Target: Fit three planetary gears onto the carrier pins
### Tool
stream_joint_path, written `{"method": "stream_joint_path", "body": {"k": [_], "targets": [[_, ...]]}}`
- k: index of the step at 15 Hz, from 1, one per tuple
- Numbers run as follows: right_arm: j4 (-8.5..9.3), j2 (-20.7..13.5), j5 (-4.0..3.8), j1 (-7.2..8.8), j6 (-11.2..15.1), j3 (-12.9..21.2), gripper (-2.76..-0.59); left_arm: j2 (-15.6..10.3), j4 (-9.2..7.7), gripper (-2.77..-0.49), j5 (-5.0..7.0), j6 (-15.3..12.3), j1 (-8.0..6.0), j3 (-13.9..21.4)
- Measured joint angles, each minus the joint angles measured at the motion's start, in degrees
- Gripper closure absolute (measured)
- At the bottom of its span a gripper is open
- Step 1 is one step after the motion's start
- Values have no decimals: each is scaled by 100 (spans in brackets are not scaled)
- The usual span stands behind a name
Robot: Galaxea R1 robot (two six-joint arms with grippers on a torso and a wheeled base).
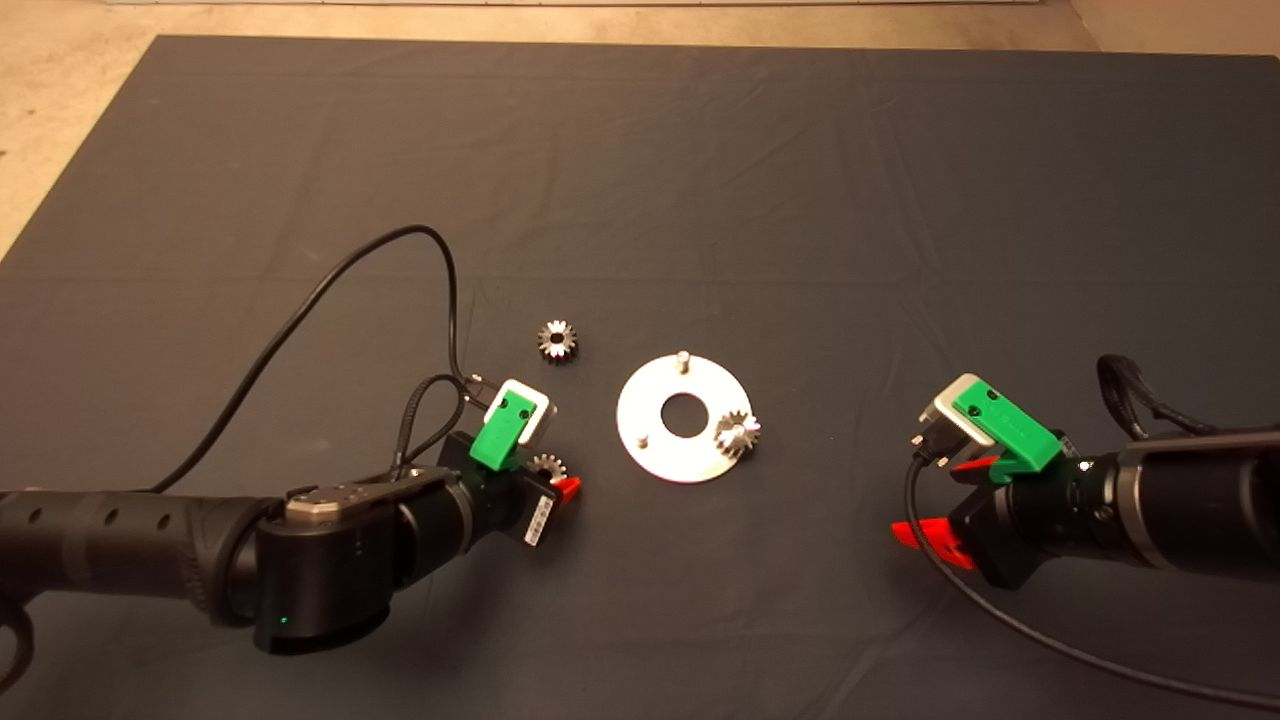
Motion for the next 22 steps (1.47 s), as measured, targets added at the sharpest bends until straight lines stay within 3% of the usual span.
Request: {"method": "stream_joint_path", "body": {"k": [5,9,18,22], "targets": [[0,4,5,103,2,0,-202,0,-11,-180,30,-9,0,115],[6,4,6,282,2,0,-202,0,-9,-180,27,-3,0,115],[45,0,20,279,2,0,-202,-2,-6,-180,16,-2,0,-61],[45,1,20,279,2,0,-202,-16,-6,-167,16,0,2,-61]]}}
